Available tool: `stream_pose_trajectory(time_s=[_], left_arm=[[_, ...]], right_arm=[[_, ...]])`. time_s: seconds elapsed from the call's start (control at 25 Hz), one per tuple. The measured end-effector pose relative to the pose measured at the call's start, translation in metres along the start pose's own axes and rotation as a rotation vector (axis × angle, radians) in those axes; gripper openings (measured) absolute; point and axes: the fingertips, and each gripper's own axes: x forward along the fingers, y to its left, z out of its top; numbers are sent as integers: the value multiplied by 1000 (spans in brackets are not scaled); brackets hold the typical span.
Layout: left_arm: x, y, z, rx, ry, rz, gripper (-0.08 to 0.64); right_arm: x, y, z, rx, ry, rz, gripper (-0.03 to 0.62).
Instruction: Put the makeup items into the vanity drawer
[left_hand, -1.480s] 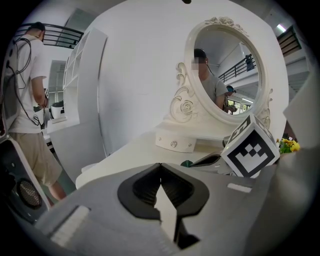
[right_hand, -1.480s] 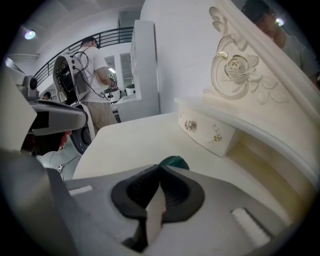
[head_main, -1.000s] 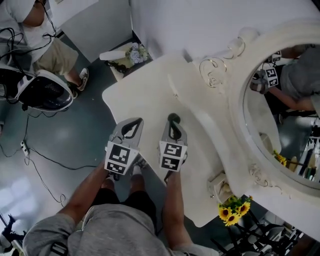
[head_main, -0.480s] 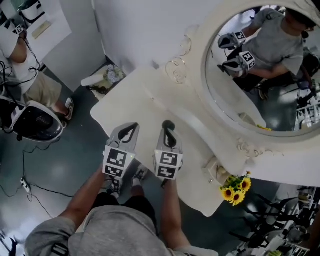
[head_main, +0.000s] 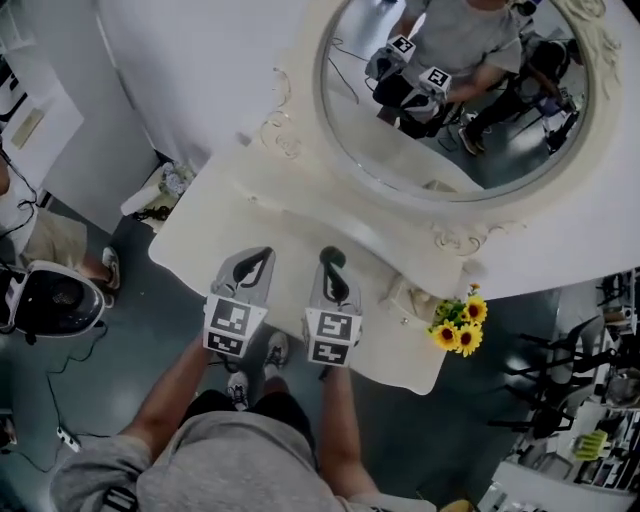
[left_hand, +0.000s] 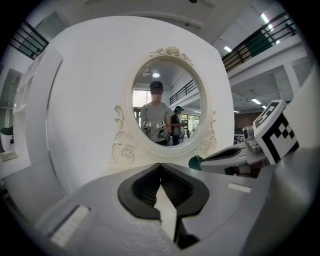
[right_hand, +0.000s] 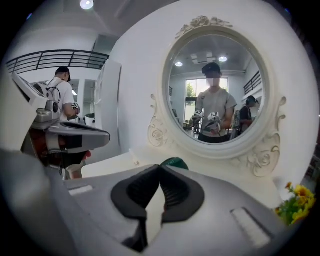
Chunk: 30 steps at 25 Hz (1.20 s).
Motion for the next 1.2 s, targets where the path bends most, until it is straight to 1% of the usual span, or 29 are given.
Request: stream_pose_trajectory(time_s=[0.36, 0.8, 0.96, 1.2], left_arm=[[21, -66, 13, 51, -19, -163, 11], [64, -162, 13, 95, -3, -363, 11], [84, -189, 7, 107, 19, -421, 11], [120, -223, -9, 117, 63, -481, 11]], right_arm=[[-49, -58, -20, 66, -10, -168, 11], [-95, -145, -66, 164, 27, -353, 11], [-102, -173, -84, 203, 48, -403, 11], [-95, -211, -113, 254, 87, -437, 11]])
